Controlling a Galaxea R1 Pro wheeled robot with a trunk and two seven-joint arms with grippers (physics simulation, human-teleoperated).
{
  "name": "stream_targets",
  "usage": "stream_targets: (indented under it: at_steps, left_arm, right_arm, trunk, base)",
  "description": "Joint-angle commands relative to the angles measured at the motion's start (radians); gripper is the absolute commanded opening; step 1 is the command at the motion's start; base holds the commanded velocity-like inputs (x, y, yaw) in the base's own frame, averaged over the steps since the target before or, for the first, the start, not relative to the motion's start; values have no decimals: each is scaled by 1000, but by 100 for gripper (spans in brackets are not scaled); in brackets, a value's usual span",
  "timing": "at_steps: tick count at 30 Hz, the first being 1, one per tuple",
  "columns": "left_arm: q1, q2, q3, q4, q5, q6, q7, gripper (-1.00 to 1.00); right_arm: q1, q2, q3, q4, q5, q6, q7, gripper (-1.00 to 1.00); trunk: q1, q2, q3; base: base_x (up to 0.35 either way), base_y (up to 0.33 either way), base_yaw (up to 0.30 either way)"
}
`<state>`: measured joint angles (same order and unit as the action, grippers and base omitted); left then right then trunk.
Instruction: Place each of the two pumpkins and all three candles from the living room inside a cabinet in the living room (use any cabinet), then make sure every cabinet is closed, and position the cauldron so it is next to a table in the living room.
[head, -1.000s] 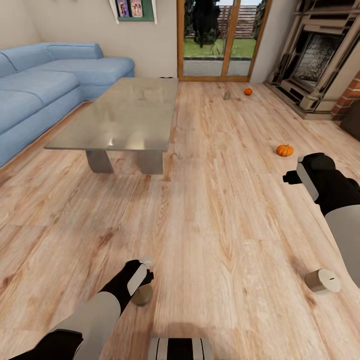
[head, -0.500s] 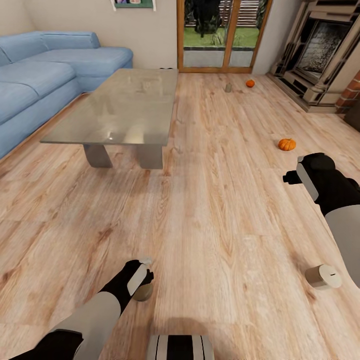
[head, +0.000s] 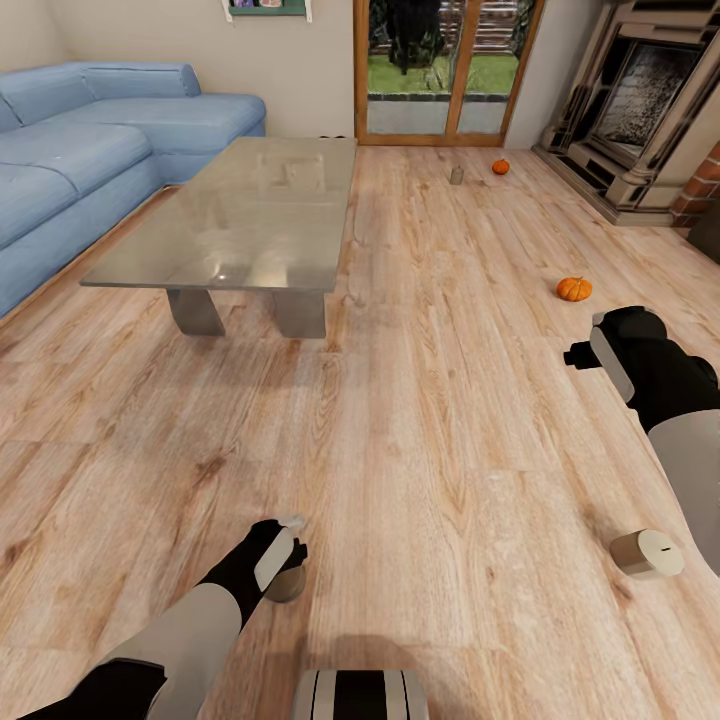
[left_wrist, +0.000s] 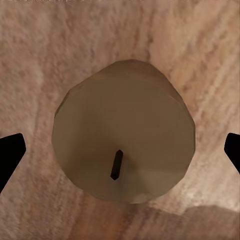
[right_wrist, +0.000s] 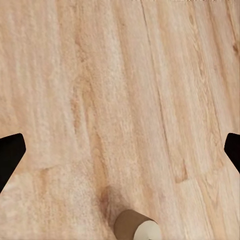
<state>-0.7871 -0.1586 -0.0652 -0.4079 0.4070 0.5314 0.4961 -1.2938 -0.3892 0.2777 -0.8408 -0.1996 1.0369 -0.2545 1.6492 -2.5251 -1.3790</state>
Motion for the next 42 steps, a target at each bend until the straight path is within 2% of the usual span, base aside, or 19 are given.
stream_targets:
  at_steps: [1,3,6,10,27,32,42]
  left_arm:
    - [0,1,-7,-2,10,-5,9,100]
    - [0,1,-8,-3,10,-72,9,100]
    - [0,1,-8,-3,10,-120,9,100]
    - [0,0,-8,-3,10,-151,9,100]
    - [0,-1,-7,17,12,-157,8,100]
    - [0,-1,-7,46,12,-157,-25,100]
    - [0,1,-8,50,10,-159,-34,100]
  right_arm:
    - [-1,-2,5,-1,-11,3,-9,100]
    - [-1,-2,6,-1,-11,3,-9,100]
    - [-1,-2,6,-1,-11,3,-9,100]
    - [-1,-2,6,-1,-11,3,-9,100]
    - [-1,-1,8,-1,-11,3,-9,100]
    - [-1,1,9,-1,-11,3,-9,100]
    - [-1,1,10,-2,-11,3,-9,100]
  trunk:
    - [0,0,-1]
    - [0,0,-1]
    - [0,0,-1]
    - [0,0,-1]
    - [0,0,-1]
    - [0,0,-1]
    - [0,0,-1]
  base:
    - [0,0,0]
    - [0,0,0]
    - [0,0,0]
    - [0,0,0]
    - [0,0,0]
    - [0,0,0]
    - [0,0,0]
